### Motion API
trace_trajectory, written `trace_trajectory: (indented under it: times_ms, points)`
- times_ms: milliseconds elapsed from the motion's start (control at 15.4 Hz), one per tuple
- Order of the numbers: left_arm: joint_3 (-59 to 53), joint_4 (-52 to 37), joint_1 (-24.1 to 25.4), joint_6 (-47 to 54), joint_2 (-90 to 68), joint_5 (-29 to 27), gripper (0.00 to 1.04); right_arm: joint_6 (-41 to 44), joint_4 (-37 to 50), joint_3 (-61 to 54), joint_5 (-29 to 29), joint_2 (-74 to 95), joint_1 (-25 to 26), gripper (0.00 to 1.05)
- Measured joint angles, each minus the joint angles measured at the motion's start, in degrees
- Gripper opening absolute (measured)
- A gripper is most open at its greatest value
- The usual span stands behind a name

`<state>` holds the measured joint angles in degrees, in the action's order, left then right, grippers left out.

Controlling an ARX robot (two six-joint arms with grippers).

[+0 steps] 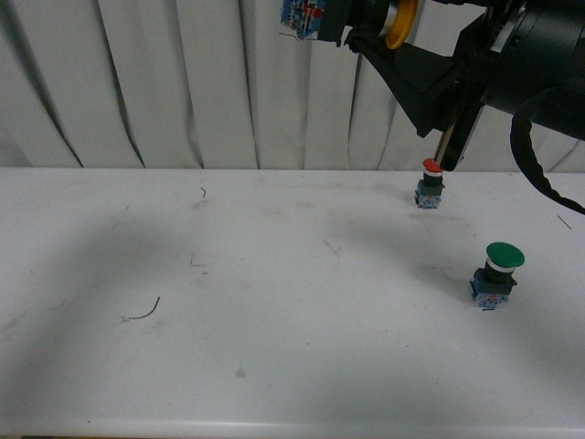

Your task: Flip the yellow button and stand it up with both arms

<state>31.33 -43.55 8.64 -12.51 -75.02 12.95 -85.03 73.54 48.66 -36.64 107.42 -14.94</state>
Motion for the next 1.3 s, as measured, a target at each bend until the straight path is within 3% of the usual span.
trace_trajectory:
  times_ms: [130, 455, 780, 1301]
  points:
    - [-6.1, -1.9, -1.2, 7.41, 5.79, -5.44, 0.56, 0.0, 0.02, -0.09, 0.24, 0.02, 0.02, 0.36]
    - [-17.31, -2.34, -4.13, 11.47, 14.97, -8.2, 0.04, 0.0, 0.0, -0.09, 0.42, 0.15, 0.02, 0.36]
    - [-23.39, 0.61, -9.01, 11.67, 23.43, -12.39, 0.02, 0.0, -0.02, -0.09, 0.81, 0.24, -0.04, 0.36]
    - [-30.8, 10.54, -8.61, 11.67, 40.52, -12.98, 0.02, 0.02, 0.0, -0.09, 2.49, 2.12, 0.02, 0.36]
